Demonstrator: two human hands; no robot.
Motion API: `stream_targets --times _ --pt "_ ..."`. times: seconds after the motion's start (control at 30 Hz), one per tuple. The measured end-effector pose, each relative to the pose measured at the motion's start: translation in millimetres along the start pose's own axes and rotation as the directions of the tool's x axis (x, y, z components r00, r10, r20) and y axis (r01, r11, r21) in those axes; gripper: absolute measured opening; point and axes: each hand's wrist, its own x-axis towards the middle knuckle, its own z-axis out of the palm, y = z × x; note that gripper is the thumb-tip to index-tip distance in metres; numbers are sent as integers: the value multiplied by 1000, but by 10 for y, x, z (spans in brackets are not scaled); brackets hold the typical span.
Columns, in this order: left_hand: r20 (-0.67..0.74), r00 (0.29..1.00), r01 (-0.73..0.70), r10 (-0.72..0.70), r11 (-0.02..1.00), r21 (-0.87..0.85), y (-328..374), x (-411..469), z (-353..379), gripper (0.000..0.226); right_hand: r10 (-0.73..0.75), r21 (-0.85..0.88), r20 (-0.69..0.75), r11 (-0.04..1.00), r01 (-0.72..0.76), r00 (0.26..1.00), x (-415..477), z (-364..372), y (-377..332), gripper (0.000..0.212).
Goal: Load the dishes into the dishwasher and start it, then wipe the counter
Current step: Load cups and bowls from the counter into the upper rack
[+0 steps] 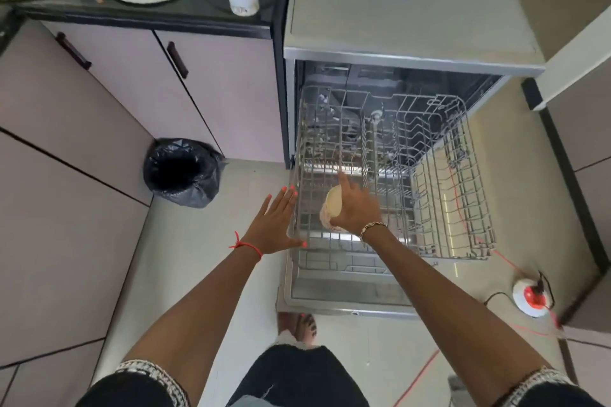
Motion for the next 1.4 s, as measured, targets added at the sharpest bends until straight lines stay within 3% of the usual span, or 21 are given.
stream_targets --times 0.37,0.53,0.87,1.03,1.2,1.27,1.4 --pt "42 999 -13 15 998 -56 -170 355 459 88 -2 -9 56 1000 3 998 518 732 -51 92" --pt "-27 999 -45 42 989 -141 -201 372 642 82 -20 -28 79 999 22 997 645 966 -132 91" --pt "-100 992 -87 73 987 -137 -263 411 812 76 4 -34 82 999 -1 997 673 1234 -133 90" --pt "-99 993 -71 59 990 -120 -257 412 810 73 3 -32 97 999 0 995 675 1229 -115 89" --pt "-62 997 -54 51 997 -50 -324 319 705 78 41 0 248 999 -42 968 667 1132 -73 107" --pt "-28 1000 -12 11 999 -46 -404 222 651 81 41 48 279 997 -56 959 680 1038 -79 104" --pt "-19 997 78 -79 995 -57 -593 -53 432 86 -56 76 137 996 46 989 700 694 -265 89"
